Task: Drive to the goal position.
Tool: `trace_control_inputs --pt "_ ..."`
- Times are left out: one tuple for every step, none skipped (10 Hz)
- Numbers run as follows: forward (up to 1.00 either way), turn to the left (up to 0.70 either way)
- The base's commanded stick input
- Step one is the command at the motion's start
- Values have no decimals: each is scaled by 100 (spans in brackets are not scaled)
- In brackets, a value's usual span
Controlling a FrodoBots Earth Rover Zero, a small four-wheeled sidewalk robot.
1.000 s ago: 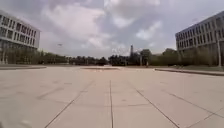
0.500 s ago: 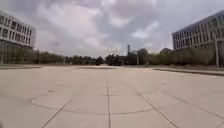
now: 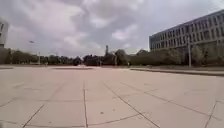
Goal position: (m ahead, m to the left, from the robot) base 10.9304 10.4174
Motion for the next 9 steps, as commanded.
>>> trace_control_inputs --pt "50 -2" --pt "50 -2" --pt "50 -2" --pt "50 -2" --pt "50 -2" --pt "50 -2" --pt "50 -2" --pt "50 -2" --pt "50 -2"
